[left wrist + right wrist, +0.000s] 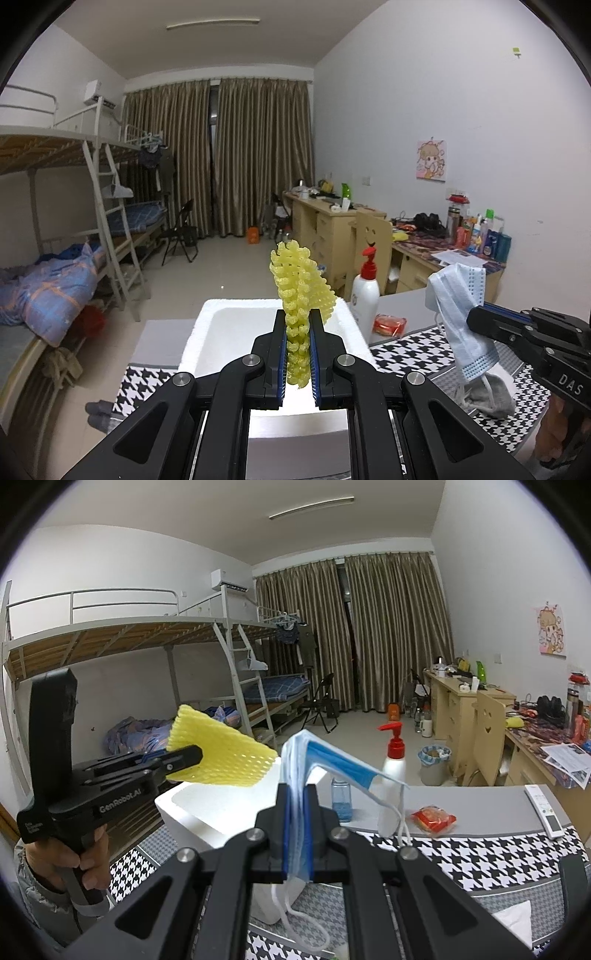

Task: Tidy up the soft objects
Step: 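Lower left gripper into foam box and release yellow sleeve while right holds mask, then move right gripper over the foam box and release the blue mask inside, then withdraw both open grippers from the box back over the table, then reach left gripper to green mesh bag of tennis balls and close on it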

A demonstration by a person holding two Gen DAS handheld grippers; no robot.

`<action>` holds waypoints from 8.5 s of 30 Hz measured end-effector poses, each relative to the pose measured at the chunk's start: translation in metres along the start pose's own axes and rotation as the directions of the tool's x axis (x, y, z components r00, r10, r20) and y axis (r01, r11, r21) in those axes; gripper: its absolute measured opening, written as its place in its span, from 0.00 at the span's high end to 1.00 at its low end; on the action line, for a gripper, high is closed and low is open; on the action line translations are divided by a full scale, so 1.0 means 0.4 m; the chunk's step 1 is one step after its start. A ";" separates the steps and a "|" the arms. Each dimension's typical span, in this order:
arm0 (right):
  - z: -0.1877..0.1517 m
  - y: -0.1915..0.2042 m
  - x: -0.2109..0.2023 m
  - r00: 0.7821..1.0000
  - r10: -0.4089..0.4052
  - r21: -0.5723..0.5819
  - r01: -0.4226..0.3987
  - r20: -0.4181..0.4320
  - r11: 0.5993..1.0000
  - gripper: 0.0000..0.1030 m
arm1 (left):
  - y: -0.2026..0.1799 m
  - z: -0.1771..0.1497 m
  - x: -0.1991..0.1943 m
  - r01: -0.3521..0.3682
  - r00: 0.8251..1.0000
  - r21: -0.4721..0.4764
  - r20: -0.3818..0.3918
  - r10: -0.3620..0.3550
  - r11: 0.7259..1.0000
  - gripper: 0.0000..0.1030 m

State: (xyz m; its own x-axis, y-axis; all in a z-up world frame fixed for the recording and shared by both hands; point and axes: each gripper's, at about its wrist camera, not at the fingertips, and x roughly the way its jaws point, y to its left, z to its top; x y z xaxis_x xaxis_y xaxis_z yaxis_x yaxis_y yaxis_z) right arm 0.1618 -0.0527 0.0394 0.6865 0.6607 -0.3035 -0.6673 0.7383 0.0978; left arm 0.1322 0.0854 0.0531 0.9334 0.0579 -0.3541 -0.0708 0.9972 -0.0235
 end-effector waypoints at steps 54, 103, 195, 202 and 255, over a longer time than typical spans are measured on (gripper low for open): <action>0.081 0.094 0.092 1.000 -0.004 -0.112 0.003 -0.012 0.994 0.91 | 0.165 -0.050 -0.073 -0.124 0.991 -0.076 0.044 0.128 0.989 0.01; 0.037 0.177 0.275 0.962 0.064 -0.121 -0.098 -0.265 0.988 0.40 | 0.286 -0.106 -0.101 -0.201 0.978 -0.154 0.021 0.206 0.967 0.01; -0.201 -0.149 -0.189 0.966 -0.256 0.124 0.251 0.024 0.960 0.06 | -0.113 -0.193 -0.052 0.120 0.993 -0.011 -0.022 -0.120 0.993 0.01; -0.212 -0.186 -0.224 0.953 -0.301 0.142 0.296 0.014 0.945 0.06 | -0.158 -0.196 -0.024 0.157 0.986 0.004 -0.049 -0.157 0.988 0.01; -0.315 -0.402 -0.187 0.894 -0.390 0.215 0.434 -0.220 0.875 0.06 | -0.349 -0.306 0.145 0.281 0.903 0.069 -0.357 -0.239 0.957 0.01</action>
State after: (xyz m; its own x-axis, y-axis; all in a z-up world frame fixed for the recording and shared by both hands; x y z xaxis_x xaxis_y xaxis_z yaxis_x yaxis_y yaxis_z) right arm 0.1815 -0.2379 -0.0730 0.8105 0.2732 -0.5182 -0.2232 0.9619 0.1579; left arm 0.1534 -0.0562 -0.0787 0.7343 -0.2030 -0.6478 0.2184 0.9742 -0.0576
